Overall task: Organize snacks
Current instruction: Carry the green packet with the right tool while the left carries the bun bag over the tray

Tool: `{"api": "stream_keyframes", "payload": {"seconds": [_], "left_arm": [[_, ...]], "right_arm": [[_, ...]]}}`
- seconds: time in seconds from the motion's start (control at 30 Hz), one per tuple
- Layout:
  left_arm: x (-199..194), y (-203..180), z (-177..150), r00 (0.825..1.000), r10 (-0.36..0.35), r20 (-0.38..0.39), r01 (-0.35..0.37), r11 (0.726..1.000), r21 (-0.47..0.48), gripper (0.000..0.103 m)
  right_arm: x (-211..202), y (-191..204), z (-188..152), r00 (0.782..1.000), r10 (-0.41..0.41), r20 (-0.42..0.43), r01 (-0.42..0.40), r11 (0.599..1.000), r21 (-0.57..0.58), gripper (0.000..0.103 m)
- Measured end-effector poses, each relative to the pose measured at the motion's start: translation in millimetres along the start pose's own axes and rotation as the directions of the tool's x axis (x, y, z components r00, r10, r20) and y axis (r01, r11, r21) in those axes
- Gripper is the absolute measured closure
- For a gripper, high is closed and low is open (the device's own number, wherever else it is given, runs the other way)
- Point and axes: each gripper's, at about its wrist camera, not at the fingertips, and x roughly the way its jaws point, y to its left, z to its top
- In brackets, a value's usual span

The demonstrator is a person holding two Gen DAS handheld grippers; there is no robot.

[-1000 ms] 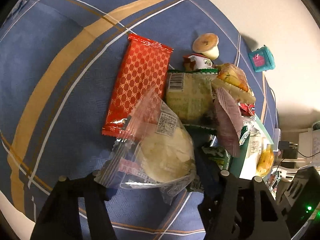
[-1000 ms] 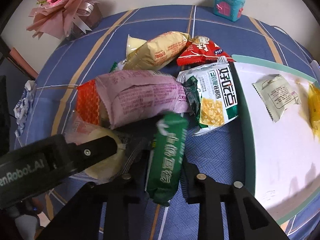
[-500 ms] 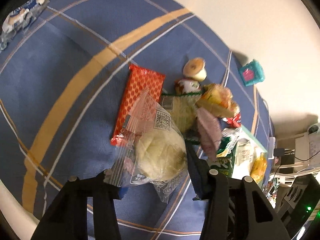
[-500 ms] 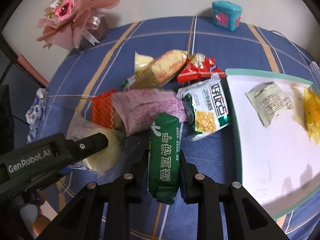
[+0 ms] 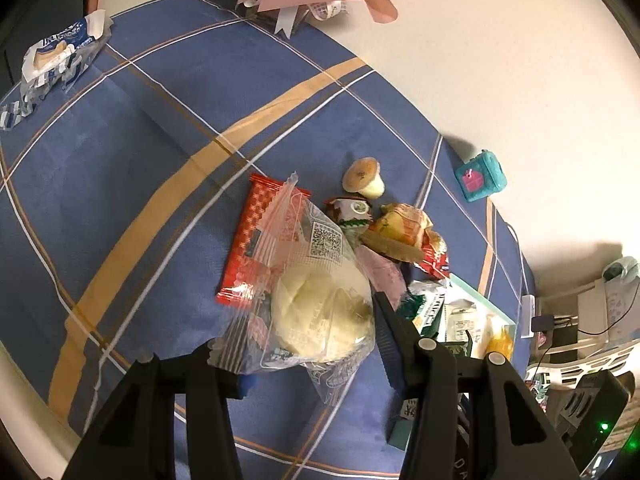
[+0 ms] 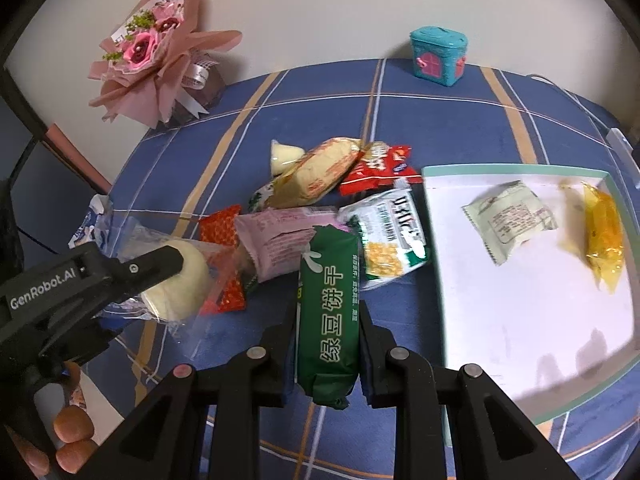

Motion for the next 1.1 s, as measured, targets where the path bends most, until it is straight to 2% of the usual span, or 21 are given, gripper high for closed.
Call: {"api": "stream_keyframes", "payload": {"seconds": [0.3, 0.6, 0.83, 1.1], "left_arm": [[-2.9, -34.5, -15.7, 0.999, -0.019, 0.029, 0.017, 0.998, 0.056, 0.051], [6.8, -72.5, -38.7, 0.999, -0.052, 0.002, 0.051, 0.99, 0.129, 0.051], [11.9, -84.5, -48.3, 0.999, -0.051, -0.009, 0.052, 0.988, 0.148, 0.051], [12.6, -100.3, -57.5, 0.999, -0.053, -0.003, 0.053, 0.979, 0.198, 0.051]], "right_arm": [[-19.5, -45.5, 1.3, 0.998, -0.052, 0.022, 0.05, 0.997, 0.064, 0.077], [-37.7, -109.7, -0.2, 0.991, -0.13, 0.029, 0.124, 0.979, 0.161, 0.077], [-53.7, -160.7, -7.8, 0.987, -0.161, 0.028, 0.149, 0.957, 0.247, 0.077], [-63.3, -198.2, -13.4, 0.986, -0.166, 0.026, 0.147, 0.931, 0.334, 0.077]]}}
